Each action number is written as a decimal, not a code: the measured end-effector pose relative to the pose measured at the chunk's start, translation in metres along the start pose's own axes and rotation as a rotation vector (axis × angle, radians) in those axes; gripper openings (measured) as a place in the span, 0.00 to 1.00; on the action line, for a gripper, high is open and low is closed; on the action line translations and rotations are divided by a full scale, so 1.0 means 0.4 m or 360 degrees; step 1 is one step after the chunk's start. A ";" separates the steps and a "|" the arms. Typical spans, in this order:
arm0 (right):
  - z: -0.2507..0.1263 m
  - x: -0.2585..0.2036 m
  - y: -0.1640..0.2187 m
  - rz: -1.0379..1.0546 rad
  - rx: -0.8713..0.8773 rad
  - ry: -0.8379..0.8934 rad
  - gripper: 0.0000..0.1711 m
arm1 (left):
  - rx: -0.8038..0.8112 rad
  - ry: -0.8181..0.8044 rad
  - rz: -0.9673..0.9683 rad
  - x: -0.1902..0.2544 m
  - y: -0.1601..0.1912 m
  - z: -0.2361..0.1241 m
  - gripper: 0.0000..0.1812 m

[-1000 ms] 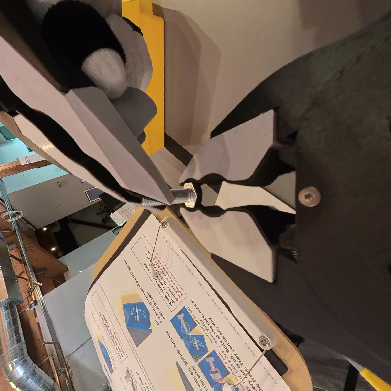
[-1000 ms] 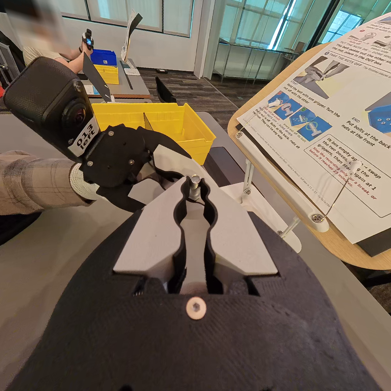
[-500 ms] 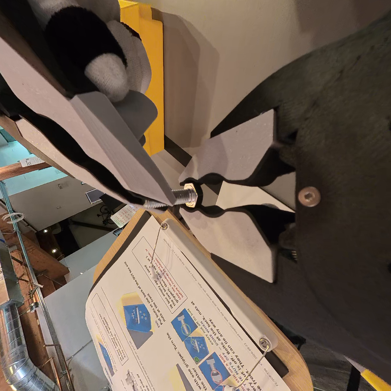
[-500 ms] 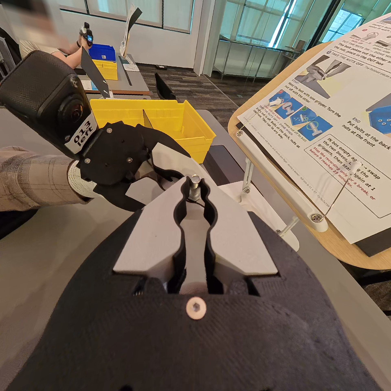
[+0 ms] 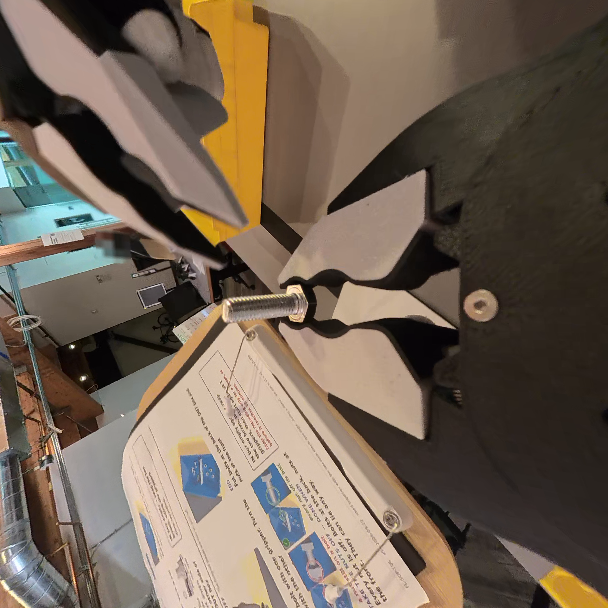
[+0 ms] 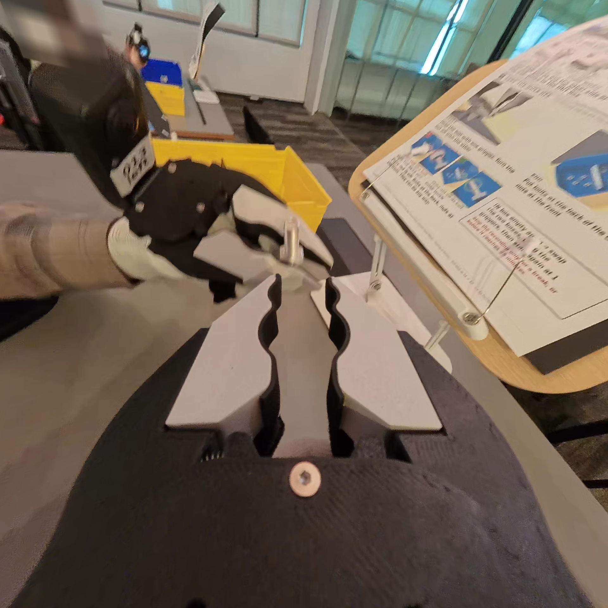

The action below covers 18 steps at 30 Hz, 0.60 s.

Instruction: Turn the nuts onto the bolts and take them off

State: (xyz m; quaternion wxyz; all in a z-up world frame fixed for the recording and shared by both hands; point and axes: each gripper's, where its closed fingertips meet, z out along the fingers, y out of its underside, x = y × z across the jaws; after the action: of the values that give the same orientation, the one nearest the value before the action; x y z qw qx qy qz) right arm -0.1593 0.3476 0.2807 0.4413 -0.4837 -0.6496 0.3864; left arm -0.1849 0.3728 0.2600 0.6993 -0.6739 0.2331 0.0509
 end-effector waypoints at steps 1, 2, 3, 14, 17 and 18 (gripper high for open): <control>-0.002 -0.005 0.023 -0.0009 -0.0047 -0.0041 0.14 | 0.0002 -0.0010 -0.0011 -0.009 0.000 -0.003 0.09; 0.000 -0.011 0.052 -0.0015 -0.0114 -0.0083 0.14 | 0.0003 -0.0016 -0.0023 -0.016 0.000 -0.005 0.09; 0.004 -0.018 0.088 -0.0029 -0.0202 -0.0121 0.15 | 0.0006 -0.0027 -0.0032 -0.024 -0.001 -0.008 0.09; 0.137 -0.113 0.410 -0.0160 -0.0923 -0.0433 0.18 | -0.0002 -0.0070 -0.0051 -0.061 0.004 -0.021 0.09; 0.162 -0.136 0.449 -0.0167 -0.1010 -0.0477 0.19 | -0.0001 -0.0072 -0.0053 -0.064 0.004 -0.023 0.09; 0.166 -0.141 0.457 -0.0165 -0.1026 -0.0487 0.19 | -0.0001 -0.0073 -0.0054 -0.065 0.004 -0.024 0.09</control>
State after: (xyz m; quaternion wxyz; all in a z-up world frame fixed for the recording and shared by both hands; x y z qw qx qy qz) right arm -0.1616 0.3306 0.0788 0.1827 -0.5011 -0.8202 0.2068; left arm -0.2111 0.3701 0.2689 0.7051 -0.6765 0.2056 0.0547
